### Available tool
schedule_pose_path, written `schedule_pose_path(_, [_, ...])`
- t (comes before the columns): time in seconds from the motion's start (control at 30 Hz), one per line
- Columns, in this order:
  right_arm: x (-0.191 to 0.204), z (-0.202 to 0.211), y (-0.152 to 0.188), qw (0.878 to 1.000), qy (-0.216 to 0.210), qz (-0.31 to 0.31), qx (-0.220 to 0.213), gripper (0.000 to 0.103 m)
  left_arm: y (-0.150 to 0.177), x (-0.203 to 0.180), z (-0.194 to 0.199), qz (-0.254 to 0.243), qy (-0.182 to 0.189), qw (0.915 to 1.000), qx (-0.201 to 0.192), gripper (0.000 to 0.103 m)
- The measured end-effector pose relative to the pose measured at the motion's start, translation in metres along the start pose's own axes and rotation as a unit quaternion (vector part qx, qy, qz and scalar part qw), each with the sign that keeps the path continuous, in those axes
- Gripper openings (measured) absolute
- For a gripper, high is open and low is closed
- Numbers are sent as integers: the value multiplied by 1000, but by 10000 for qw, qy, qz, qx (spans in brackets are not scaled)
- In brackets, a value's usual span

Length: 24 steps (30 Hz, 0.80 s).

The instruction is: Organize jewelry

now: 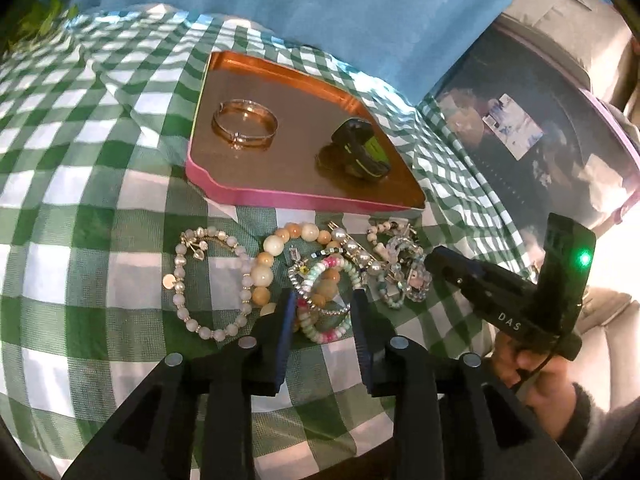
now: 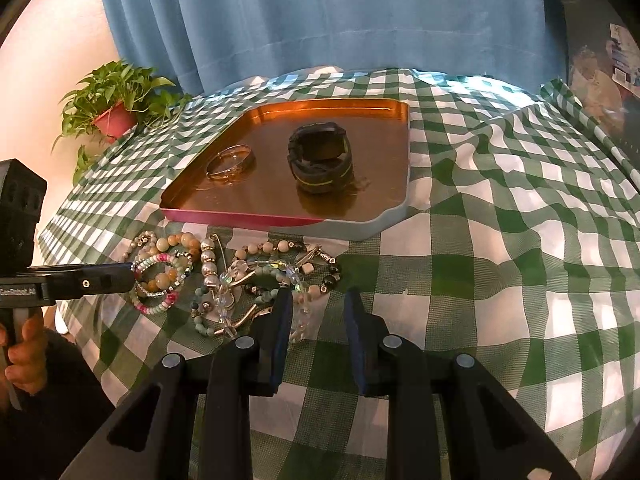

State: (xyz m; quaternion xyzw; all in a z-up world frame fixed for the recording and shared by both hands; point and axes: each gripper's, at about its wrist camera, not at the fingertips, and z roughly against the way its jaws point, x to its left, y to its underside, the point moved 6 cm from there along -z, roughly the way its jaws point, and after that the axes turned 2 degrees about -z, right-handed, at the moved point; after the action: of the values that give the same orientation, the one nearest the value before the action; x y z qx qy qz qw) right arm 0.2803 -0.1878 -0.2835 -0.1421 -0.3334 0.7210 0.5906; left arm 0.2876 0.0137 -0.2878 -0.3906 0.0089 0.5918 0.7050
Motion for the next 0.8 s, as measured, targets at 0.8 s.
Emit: schedule_pose_path(0.8, [15,-7,0,9996,-61,270,78,11,-1,-3,9,-350,-191,9989,-239,1])
